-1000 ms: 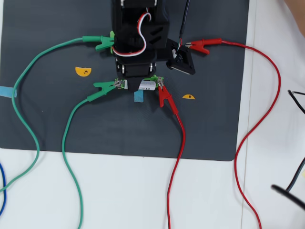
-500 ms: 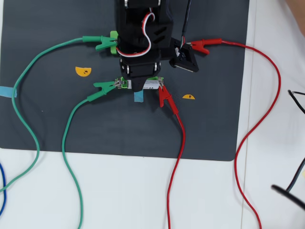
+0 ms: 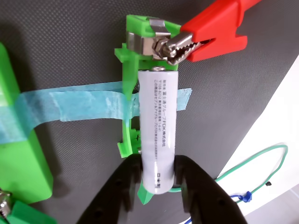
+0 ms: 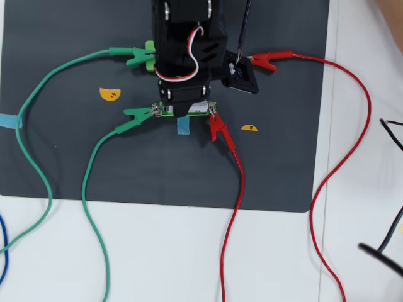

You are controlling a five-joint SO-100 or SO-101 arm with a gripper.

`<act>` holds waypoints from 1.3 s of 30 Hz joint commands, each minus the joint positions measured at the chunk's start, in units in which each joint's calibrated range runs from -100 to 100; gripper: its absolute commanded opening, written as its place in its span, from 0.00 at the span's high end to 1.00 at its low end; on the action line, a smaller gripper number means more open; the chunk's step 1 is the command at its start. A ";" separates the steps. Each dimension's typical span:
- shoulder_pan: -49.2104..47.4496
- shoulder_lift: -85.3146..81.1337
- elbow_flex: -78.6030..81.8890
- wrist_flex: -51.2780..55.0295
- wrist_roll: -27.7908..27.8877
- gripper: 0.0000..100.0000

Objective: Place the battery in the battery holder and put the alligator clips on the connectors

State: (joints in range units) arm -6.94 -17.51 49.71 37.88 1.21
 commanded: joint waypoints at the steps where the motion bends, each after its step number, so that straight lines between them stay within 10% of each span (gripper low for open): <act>1: -0.58 -0.14 -1.20 -0.71 0.22 0.99; 39: -2.80 0.29 -0.41 -0.36 0.27 0.95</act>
State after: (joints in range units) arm -9.07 -16.76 49.62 37.88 1.37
